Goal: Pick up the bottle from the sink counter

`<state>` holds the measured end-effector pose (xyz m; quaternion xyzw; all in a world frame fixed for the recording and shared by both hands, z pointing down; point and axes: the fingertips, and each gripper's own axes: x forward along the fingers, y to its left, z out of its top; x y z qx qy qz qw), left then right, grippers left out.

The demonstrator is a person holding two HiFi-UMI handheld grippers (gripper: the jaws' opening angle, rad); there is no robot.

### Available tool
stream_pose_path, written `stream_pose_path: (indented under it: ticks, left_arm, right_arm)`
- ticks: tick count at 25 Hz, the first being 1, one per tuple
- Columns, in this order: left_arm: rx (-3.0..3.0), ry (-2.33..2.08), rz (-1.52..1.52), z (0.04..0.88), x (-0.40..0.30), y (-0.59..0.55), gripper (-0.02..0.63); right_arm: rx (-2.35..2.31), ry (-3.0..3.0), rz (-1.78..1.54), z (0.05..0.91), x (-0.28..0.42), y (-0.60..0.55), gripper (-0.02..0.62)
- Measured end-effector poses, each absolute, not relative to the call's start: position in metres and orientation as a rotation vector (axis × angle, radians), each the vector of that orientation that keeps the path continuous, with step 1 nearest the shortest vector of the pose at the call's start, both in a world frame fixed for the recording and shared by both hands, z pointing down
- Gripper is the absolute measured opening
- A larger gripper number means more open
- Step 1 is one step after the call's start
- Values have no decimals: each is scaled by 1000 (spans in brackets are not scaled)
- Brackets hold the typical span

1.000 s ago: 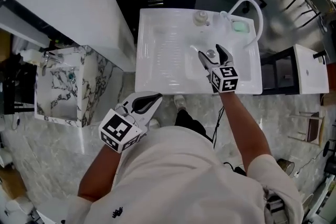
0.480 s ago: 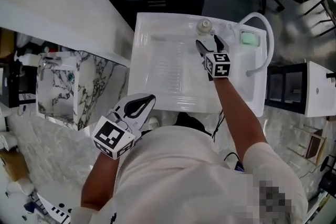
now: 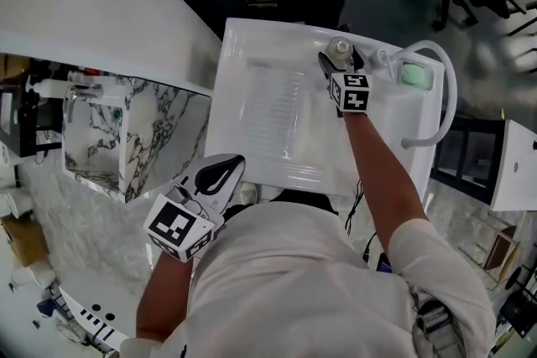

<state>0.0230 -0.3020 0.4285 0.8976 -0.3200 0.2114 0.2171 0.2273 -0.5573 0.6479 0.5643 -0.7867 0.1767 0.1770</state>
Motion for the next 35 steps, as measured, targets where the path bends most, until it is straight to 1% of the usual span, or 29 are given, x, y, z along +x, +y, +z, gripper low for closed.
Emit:
stream_pose_path:
  ticks: [7,12,20,35]
  left_arm:
    - [2451,-899,591,434,26,-311,6]
    - [2438,-914,593,436,23,-312,7]
    - [2451,-929,571,432,12,-310,6]
    - [2527,-875,492,420,-29,-288,6]
  right_arm:
    - [1620,-2199,501,661,225,-577,392]
    - [1643,-2136,475,665,228,-580,353]
    - [1589,-2138,464,665,222,-575,348]
    - [1510,-2214,394,601,183,-536,348]
